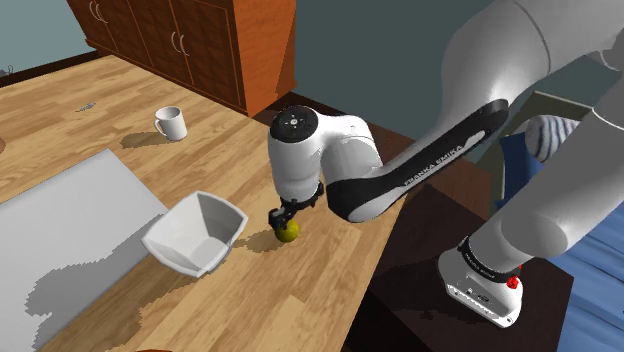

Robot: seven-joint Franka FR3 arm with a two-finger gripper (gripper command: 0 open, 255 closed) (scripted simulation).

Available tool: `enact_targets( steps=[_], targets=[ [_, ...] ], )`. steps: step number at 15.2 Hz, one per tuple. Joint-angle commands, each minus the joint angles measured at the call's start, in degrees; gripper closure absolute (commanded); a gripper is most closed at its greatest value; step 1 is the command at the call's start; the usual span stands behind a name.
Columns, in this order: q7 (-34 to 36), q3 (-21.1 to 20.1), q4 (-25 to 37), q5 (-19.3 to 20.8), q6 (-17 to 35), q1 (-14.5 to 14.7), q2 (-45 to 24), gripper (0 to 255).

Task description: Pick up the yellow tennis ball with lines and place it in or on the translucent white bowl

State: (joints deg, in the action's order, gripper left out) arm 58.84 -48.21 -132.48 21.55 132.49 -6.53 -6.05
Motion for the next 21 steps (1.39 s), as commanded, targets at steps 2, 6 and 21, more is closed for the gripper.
enact_targets(
  steps=[2, 6, 21],
  targets=[
    [9.0, 1.9, 4.5, 9.3, -1.3, 3.9, -9.5, 0],
    [11.9, 4.3, 5.3, 13.0, -0.2, 6.1, -13.2, 0],
    [14.1, 6.6, 5.1, 16.6, 1.8, 7.2, -16.1, 255]
  ],
)
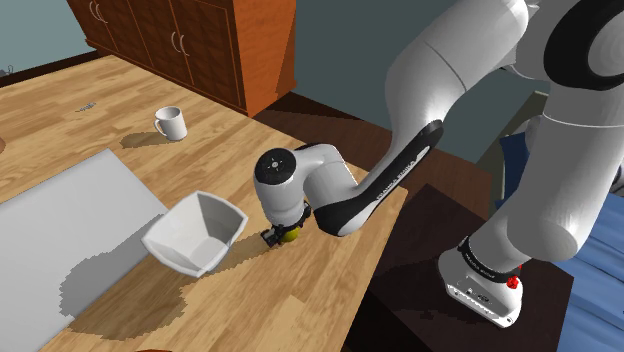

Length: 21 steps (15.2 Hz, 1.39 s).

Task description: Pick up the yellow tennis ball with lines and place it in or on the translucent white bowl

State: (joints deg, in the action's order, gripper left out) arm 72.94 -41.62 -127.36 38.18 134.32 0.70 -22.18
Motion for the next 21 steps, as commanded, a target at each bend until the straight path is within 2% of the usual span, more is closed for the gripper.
enact_targets(
  steps=[1, 7, 21],
  targets=[
    [0.0, 0.0, 0.0, 0.0, 0.0, 0.0, 0.0, 255],
    [0.0, 0.0, 0.0, 0.0, 0.0, 0.0, 0.0, 255],
    [-9.0, -6.0, 0.4, -11.7, -5.9, -4.8, 10.1, 255]
  ],
)
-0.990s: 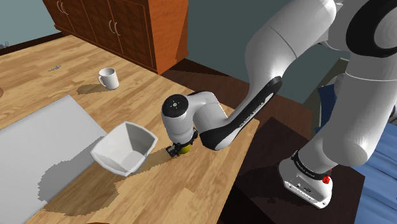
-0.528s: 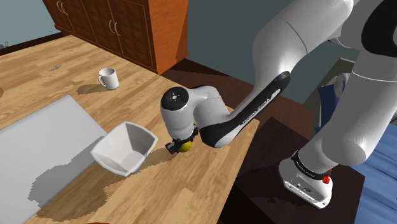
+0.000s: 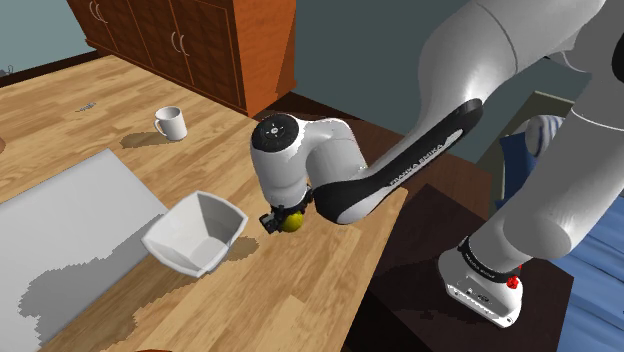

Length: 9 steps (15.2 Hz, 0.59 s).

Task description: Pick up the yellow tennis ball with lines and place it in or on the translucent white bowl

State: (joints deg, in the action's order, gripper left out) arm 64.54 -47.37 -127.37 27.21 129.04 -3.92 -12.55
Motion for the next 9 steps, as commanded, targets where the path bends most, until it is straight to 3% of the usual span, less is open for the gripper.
enact_targets(
  steps=[1, 9],
  targets=[
    [-1.2, -0.6, 0.5, -1.5, -1.1, -0.4, 1.2, 255],
    [-6.3, -2.4, 2.1, -7.8, -5.2, -2.1, 6.7, 255]
  ],
)
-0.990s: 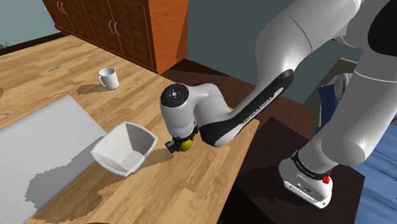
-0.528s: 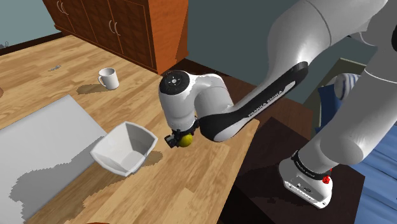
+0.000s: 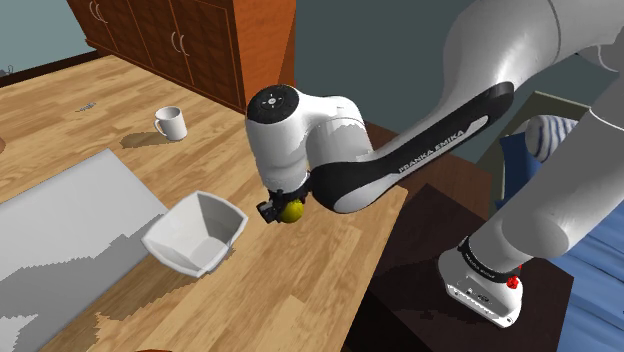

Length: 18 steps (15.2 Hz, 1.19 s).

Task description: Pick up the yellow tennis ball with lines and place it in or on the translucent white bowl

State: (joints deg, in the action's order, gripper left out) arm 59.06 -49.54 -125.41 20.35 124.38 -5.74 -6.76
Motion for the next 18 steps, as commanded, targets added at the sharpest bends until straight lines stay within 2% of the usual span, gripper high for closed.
enact_targets(
  steps=[1, 16, 17, 18],
  targets=[
    [-1.4, -0.3, 0.4, -1.7, -1.1, -0.4, 1.5, 255],
    [-8.8, -0.3, 6.2, -9.9, -10.6, -1.3, 9.4, 255],
    [-9.1, -0.3, 6.5, -10.1, -11.0, -1.3, 9.6, 255],
    [-6.7, -1.2, 9.2, -7.5, -12.1, -0.9, 6.3, 255]
  ],
)
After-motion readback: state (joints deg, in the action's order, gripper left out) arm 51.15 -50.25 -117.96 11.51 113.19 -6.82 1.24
